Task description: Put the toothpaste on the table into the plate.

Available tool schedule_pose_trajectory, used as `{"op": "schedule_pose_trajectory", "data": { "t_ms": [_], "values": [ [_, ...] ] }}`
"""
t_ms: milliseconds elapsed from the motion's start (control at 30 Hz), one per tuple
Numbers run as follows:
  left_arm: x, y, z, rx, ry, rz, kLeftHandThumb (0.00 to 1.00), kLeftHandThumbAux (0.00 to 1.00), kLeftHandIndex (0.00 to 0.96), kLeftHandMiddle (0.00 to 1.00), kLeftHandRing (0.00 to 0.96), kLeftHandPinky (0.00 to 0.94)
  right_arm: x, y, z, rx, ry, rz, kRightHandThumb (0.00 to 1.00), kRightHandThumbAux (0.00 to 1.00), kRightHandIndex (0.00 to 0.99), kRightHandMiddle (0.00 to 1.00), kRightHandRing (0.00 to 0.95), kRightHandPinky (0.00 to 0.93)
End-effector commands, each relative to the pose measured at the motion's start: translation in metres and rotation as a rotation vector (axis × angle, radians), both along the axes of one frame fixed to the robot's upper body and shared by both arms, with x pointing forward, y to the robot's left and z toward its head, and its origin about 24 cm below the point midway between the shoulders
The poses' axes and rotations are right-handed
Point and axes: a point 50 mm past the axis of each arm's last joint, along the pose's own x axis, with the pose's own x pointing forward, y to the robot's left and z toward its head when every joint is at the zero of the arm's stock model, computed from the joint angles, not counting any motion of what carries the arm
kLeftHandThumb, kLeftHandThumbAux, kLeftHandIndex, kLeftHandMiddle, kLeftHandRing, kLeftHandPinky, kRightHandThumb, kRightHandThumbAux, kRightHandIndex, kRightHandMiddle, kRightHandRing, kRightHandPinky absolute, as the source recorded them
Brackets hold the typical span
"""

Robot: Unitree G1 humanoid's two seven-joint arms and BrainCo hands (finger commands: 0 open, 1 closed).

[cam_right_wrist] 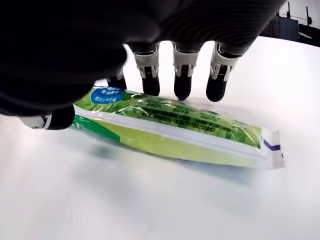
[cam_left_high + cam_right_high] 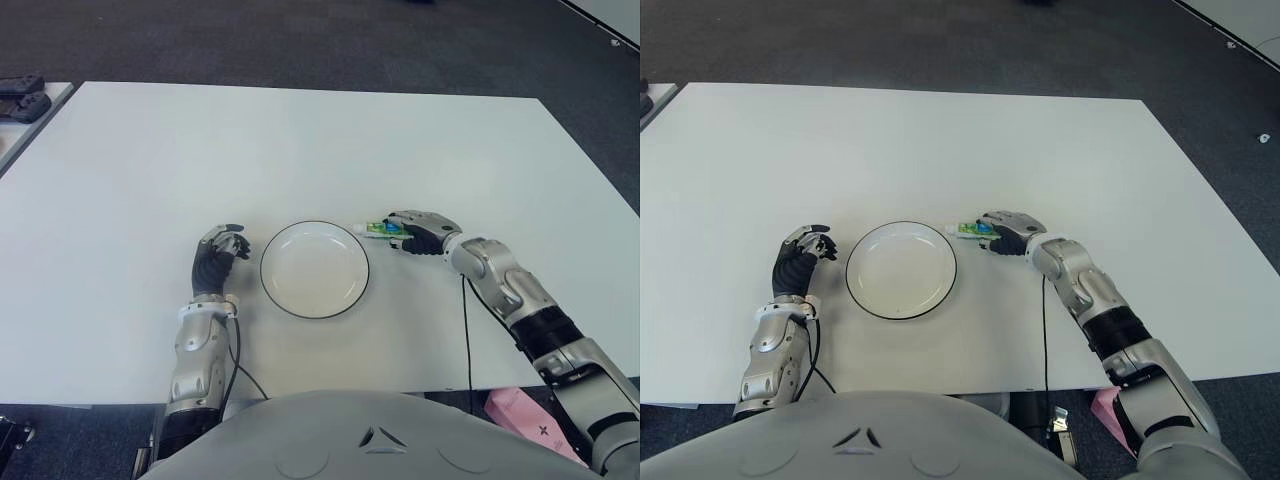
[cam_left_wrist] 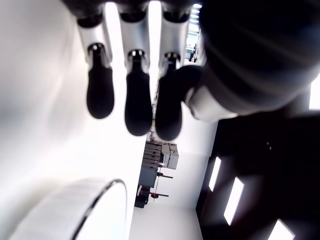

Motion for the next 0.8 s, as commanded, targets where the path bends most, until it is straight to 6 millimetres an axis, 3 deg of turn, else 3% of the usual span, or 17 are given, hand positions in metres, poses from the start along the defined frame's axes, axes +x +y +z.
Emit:
{"op": "schedule_pose_trajectory", "data": {
  "t_ms": [33, 300, 500, 800],
  "values": [
    [-0.010, -0.001, -0.011, -0.022, 0.075, 0.004, 0.707, 0.720, 0.434, 0.614, 0.608, 0.595, -0.012, -0.006, -0.004, -0.022, 0.034, -0.018, 0.629, 0.132, 0.000, 0.000, 0.000, 0.000],
    [-0.011, -0.001, -0.011, -0.012, 0.086, 0.010, 0.706, 0.719, 0.435, 0.614, 0.605, 0.588, -0.028, -0.005, -0.007, -0.023, 0.037, -0.016, 0.629, 0.130, 0.000, 0.000, 0.000, 0.000],
    [-0.011, -0.001, -0.011, -0.008, 0.092, 0.015, 0.706, 0.719, 0.435, 0.612, 0.605, 0.589, -0.038, -0.006, -0.033, -0.056, 0.058, -0.013, 0.631, 0.129, 0.000, 0.000, 0.000, 0.000],
    [-0.013, 0.000, -0.009, -0.006, 0.078, -0.003, 0.706, 0.720, 0.435, 0.613, 0.603, 0.585, -0.034, -0.006, -0.061, -0.087, 0.053, -0.056, 0.618, 0.125, 0.000, 0.000, 0.000, 0.000]
  ]
}}
